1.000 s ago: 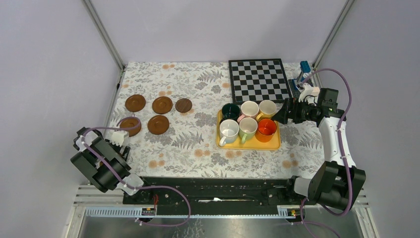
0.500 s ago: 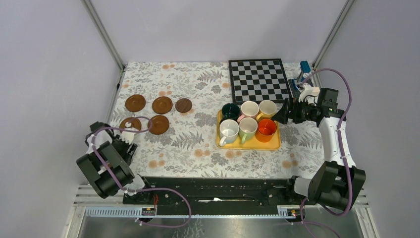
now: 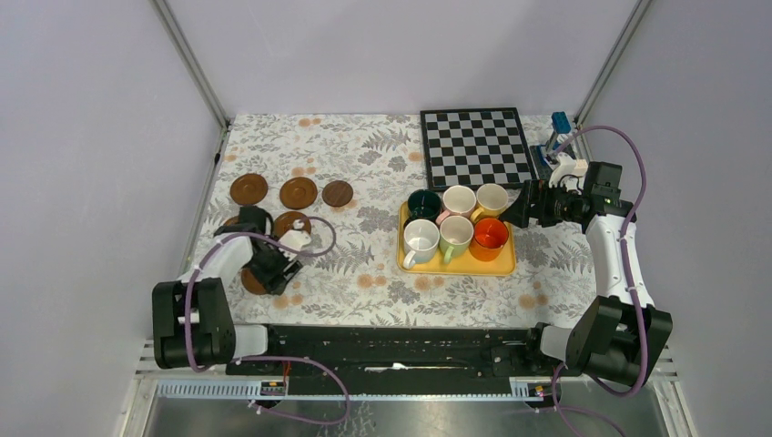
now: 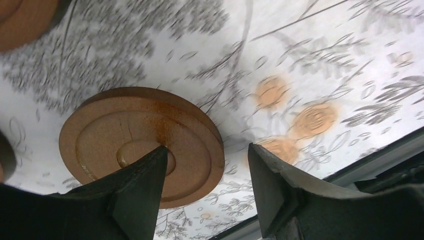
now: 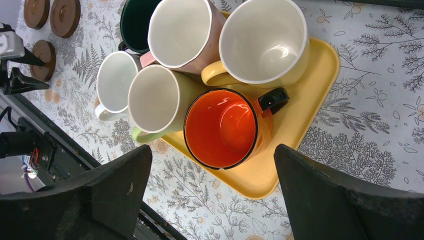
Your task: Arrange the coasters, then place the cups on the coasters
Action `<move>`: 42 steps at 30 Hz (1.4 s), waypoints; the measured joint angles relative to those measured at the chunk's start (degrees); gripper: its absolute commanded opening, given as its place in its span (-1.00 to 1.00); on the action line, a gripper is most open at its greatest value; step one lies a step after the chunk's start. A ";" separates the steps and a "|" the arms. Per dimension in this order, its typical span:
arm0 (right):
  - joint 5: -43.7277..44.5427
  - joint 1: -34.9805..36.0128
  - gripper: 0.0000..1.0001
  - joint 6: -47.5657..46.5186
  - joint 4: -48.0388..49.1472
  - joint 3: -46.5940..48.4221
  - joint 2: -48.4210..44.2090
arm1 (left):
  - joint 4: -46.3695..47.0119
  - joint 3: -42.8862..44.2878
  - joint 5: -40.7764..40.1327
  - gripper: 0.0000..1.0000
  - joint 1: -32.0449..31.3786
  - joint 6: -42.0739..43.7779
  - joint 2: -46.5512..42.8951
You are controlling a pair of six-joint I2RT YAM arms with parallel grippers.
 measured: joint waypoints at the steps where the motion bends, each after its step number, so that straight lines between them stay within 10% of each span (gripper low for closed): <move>1: 0.02 0.00 0.99 -0.02 0.00 0.00 0.00 | -0.09 0.00 0.07 0.24 -2.10 -0.87 0.00; 18: 0.35 0.00 0.99 -0.02 0.00 0.00 0.00 | 2.67 12.72 -2.12 0.33 -35.93 -18.43 14.88; 42: 0.52 0.00 0.99 -0.28 0.02 0.00 0.00 | 12.81 27.15 0.87 0.33 -37.99 -19.30 28.41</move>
